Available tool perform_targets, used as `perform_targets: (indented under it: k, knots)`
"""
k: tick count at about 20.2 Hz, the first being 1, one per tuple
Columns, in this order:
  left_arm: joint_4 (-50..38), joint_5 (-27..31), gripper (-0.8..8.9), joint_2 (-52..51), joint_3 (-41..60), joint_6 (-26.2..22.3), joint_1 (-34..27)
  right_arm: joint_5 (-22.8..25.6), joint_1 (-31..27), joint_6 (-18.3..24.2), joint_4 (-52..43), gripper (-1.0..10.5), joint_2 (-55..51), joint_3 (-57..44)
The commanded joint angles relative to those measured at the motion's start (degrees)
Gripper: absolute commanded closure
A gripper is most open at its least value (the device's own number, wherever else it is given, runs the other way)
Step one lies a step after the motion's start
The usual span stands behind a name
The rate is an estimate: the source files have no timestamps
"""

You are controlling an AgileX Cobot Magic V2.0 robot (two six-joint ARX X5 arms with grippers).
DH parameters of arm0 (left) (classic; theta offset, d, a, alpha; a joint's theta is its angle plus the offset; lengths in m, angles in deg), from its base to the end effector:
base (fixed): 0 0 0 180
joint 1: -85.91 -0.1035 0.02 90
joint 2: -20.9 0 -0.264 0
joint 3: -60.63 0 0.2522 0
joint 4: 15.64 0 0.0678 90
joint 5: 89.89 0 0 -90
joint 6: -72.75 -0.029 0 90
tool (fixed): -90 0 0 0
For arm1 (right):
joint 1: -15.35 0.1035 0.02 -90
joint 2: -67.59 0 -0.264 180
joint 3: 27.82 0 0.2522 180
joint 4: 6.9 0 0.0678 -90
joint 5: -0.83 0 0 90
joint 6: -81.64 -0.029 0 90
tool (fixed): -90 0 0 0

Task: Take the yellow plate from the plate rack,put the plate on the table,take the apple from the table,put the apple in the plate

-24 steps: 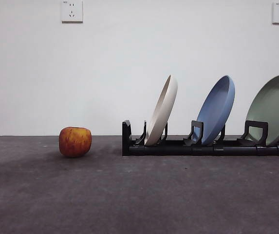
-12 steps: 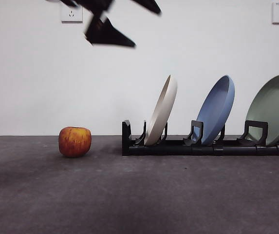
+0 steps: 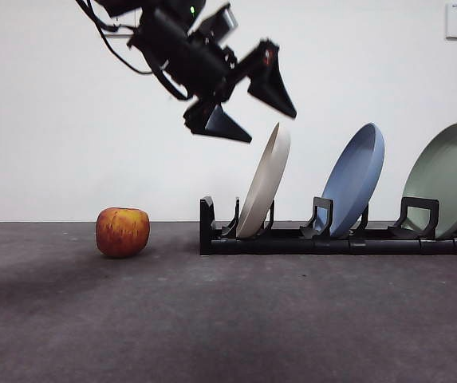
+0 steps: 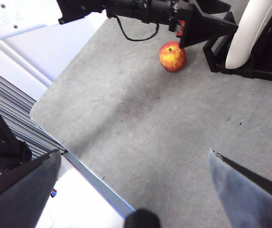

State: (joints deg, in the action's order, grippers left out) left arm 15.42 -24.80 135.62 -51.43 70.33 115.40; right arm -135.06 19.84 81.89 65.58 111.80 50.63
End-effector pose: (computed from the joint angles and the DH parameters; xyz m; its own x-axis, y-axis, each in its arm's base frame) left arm 0.3949 -0.2374 0.2794 0.4493 -0.7380 -0.5035 0.7712 0.6049 -0.1985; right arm 0.1064 0.0292 0.3750 0.4888 0.7586 -0.4308 -0.6194 0.6495 0.4410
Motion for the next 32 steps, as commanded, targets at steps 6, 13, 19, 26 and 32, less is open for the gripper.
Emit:
perform_targets:
  k: [6,13,19,26,32]
  knots:
    - [-5.0,5.0,3.42,3.6,0.0,-0.6,1.1,-0.2,0.1,0.4,-0.2,3.5,-0.1,0.3]
    - [-4.9,5.5,5.47,3.6,0.0,-0.6,1.7,-0.2,0.1,0.4,-0.2,3.5,-0.1,0.3]
    - [-4.1,5.4,6.59,3.6,0.0,-0.6,1.7,-0.2,0.1,0.4,-0.1,3.5,-0.1,0.3]
    - [-3.8,5.0,7.7,3.6,0.0,0.0,1.7,-0.2,0.1,0.4,0.0,3.5,-0.1,0.3]
    - [-3.2,2.8,8.22,3.6,-0.1,1.0,1.7,-0.2,0.1,0.4,0.0,3.5,-0.1,0.3]
